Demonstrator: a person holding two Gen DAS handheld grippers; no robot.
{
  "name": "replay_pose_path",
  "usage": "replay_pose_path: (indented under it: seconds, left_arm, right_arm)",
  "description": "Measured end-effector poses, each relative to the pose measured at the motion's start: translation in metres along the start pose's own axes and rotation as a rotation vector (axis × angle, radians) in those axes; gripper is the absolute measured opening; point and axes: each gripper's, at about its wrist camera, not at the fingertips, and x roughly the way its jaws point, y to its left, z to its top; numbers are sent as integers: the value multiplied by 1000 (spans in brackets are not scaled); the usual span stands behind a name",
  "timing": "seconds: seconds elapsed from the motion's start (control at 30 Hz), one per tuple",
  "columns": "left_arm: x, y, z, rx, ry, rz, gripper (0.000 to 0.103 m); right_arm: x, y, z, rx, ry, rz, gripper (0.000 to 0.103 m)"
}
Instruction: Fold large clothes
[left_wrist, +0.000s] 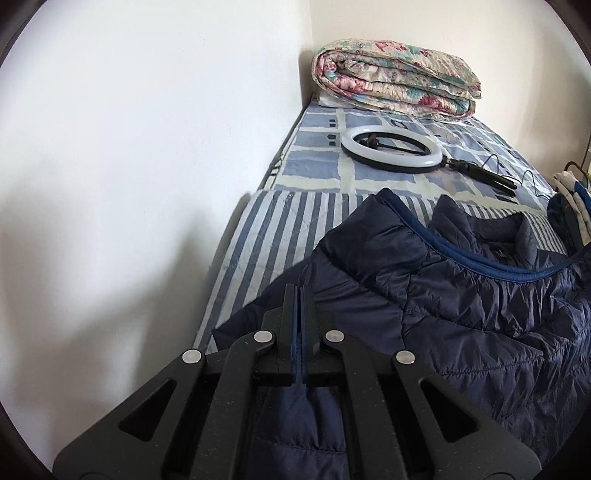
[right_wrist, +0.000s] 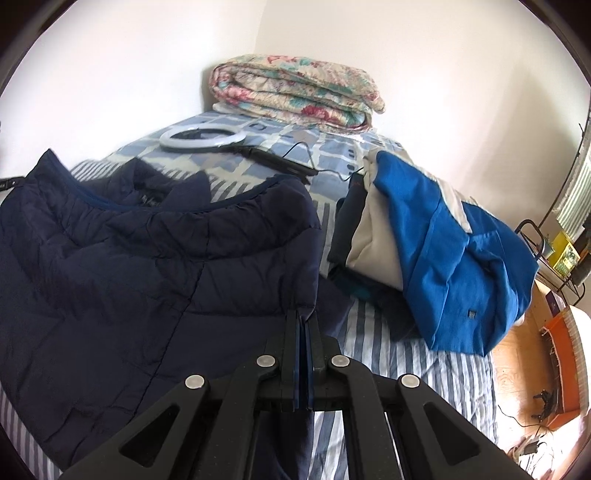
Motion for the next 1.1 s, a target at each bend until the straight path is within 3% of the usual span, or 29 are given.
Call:
replay_pose_path:
  seconds: [0.27,0.47,0.63,0.73,0.8,0.87,0.93,1.03,1.1]
  left_arm:
    - [34,-18,25,12,-14,73,0]
    - [62,-22,37,-38,-20,120,0]
    - [101,-37,25,24,40,236,0]
    - [114,-44,19,48,89,242,0]
    - [106,-45,21,53,73,234,1]
    - [88,-46,27,58,33,237,2]
    - [65,-48,34,51,-6,196,2]
    - [19,-66,37,47,-65,39,3]
    - [0,-91,31,82,-51,-79,3]
  right_arm:
    - [35,4,25,-1,0,-74,0]
    - [65,8,42,-18,7,-149,0]
    - [99,14,44,-36,75,-183,0]
    - [118,21,40,-69,140,-190,0]
    - [120,22,38,-80,160,-205,3]
    - [112,16,38,-51,148,-196,24]
    - [97,7,37,1,128,-165,27]
    - [64,7,29,45,77,-109,27]
    - [41,18,20,47,58,-63,27]
